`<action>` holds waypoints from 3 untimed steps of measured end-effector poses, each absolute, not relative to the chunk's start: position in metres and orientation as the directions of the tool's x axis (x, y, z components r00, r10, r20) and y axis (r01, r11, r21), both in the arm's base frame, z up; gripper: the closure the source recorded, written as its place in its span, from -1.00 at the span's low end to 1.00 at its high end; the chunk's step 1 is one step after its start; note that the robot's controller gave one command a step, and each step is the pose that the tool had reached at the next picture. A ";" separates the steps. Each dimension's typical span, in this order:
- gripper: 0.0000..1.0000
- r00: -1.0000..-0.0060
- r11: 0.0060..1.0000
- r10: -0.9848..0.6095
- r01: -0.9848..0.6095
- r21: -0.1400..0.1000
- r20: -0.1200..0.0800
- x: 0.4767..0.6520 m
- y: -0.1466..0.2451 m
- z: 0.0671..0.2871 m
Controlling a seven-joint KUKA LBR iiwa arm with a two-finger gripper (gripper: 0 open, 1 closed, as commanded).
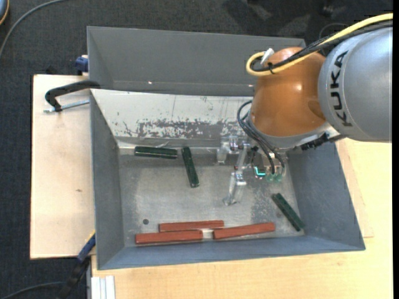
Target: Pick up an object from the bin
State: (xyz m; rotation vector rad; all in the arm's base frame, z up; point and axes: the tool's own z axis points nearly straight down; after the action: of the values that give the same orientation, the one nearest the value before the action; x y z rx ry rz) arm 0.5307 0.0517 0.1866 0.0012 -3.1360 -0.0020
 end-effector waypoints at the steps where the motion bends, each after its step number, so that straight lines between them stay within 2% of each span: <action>1: -1.00 -0.982 0.982 -0.191 -0.191 0.002 0.006 0.494 0.113 0.068; 2: -1.00 -0.847 0.847 -0.531 -0.531 -0.002 -0.007 0.506 0.101 0.102; 3: -1.00 -0.875 0.875 -0.485 -0.485 0.001 -0.001 0.493 0.094 0.101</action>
Offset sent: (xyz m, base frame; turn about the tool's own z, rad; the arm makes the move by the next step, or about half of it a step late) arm -0.0349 0.0595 -0.1166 -0.1881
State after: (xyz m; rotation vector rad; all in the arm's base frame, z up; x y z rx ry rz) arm 0.4929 0.0938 0.1006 0.7864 -3.0422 -0.0024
